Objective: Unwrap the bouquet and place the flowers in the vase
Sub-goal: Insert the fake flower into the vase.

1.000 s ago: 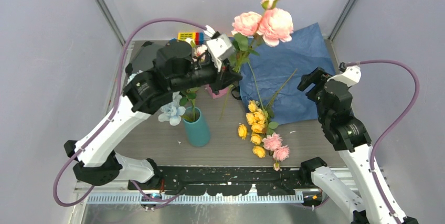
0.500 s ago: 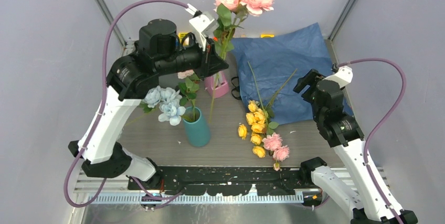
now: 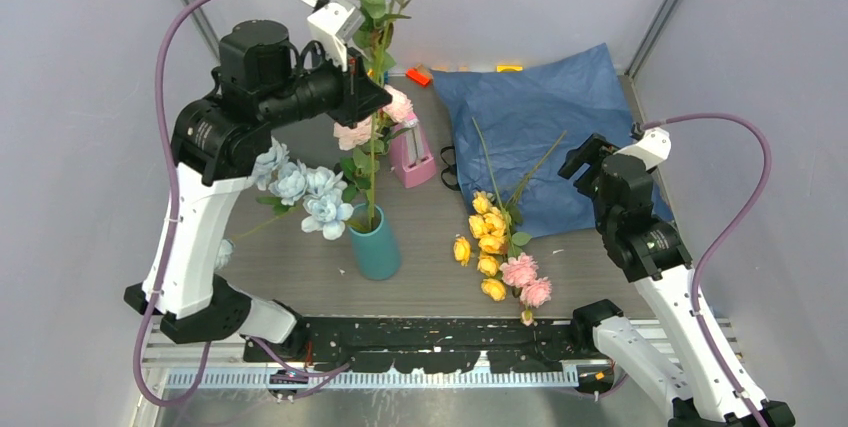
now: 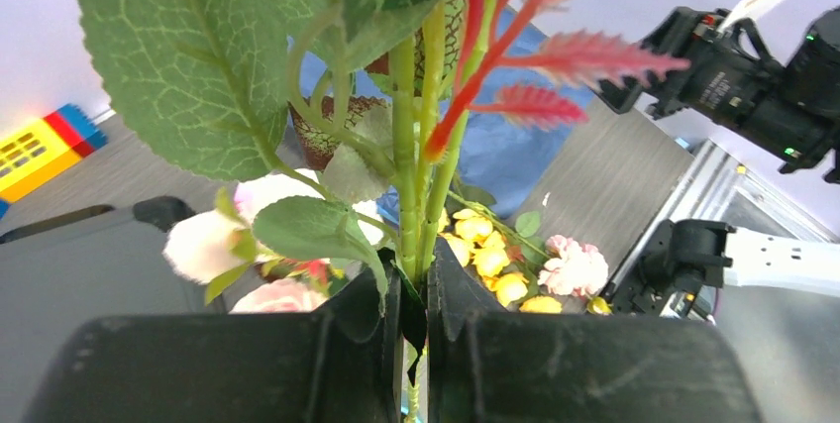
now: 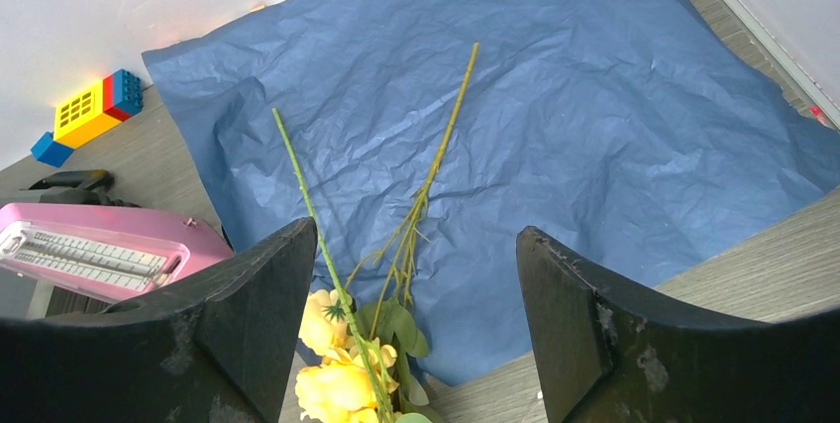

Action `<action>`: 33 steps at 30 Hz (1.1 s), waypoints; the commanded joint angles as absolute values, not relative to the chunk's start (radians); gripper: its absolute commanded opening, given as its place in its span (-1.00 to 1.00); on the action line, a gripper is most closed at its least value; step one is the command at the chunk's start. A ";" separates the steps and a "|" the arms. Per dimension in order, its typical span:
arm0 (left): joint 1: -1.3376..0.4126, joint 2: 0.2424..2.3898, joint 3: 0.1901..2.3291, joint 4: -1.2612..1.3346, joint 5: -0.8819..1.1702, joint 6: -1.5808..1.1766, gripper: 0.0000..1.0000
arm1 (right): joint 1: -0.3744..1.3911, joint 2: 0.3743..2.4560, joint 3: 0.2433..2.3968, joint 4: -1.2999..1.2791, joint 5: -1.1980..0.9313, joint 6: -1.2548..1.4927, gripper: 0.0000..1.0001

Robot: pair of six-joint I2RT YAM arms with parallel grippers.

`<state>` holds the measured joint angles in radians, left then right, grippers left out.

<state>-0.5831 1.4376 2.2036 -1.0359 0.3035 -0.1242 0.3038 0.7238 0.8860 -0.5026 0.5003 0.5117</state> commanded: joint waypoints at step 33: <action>-0.495 1.113 1.558 -0.661 0.550 -0.064 -1.00 | 0.303 0.706 0.871 -0.447 0.514 0.532 0.58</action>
